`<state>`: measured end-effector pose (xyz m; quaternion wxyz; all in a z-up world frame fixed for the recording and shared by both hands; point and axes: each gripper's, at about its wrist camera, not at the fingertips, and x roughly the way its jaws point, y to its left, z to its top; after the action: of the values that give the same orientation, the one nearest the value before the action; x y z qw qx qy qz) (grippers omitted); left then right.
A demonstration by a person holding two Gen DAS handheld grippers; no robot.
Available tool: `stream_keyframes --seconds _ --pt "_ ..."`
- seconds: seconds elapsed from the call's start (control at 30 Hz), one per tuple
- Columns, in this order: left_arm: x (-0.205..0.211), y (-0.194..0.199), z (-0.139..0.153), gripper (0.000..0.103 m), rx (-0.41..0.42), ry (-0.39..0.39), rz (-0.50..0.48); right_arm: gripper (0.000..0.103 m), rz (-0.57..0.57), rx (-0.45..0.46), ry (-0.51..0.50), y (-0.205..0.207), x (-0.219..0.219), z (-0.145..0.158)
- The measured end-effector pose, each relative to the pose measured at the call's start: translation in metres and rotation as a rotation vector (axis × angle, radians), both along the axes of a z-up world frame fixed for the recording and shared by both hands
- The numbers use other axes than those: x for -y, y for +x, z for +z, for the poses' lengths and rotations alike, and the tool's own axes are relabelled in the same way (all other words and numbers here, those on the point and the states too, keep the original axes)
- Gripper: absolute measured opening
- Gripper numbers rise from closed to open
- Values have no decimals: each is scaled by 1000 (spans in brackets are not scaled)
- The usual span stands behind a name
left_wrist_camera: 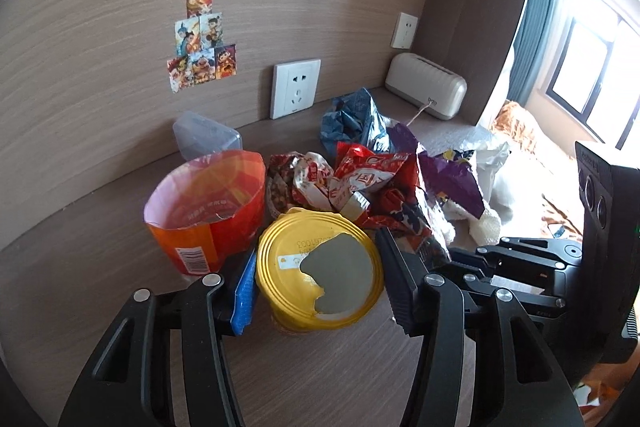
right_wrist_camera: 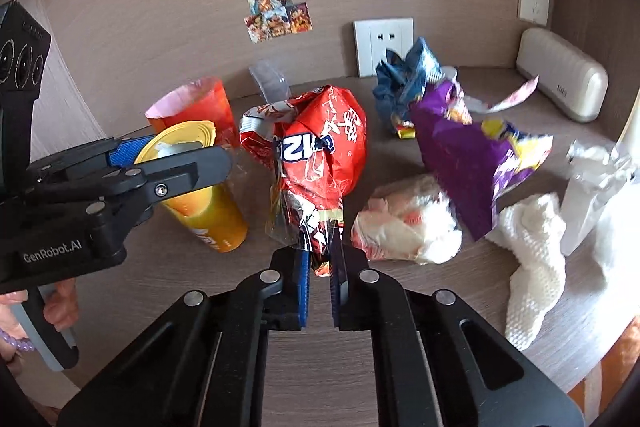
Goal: Collect trash
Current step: 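Carry the yellow cup and red wrapper over the white bin with both tools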
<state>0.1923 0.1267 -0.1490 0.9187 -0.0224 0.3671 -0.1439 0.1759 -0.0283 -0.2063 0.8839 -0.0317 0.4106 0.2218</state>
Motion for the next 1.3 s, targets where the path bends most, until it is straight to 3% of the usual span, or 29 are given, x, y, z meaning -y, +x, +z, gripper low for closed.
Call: stream_keyframes --seconds 0.17,0.3,0.53,0.7,0.87,1.03,1.2,1.3 --pt "1 -11 29 53 43 6 -15 9 -22 54 7 -14 8 30" --pt "20 -18 48 53 80 15 -84 9 -87 92 26 -29 32 57" --pt "101 -36 63 53 131 17 -249 9 -249 129 13 -77 111 86" --pt "176 -60 53 53 119 9 -362 9 -374 109 -21 -122 185 82" --pt "265 -83 25 53 76 19 -465 9 -481 60 -61 -162 254 61" --pt "340 -97 -19 53 -7 32 -554 10 -581 -44 -79 -193 313 17" --pt "394 -97 -84 53 -105 40 -624 9 -650 -155 -55 -206 349 -39" --pt "424 -90 -143 54 -185 49 -666 10 -670 -216 -37 -203 363 -80"
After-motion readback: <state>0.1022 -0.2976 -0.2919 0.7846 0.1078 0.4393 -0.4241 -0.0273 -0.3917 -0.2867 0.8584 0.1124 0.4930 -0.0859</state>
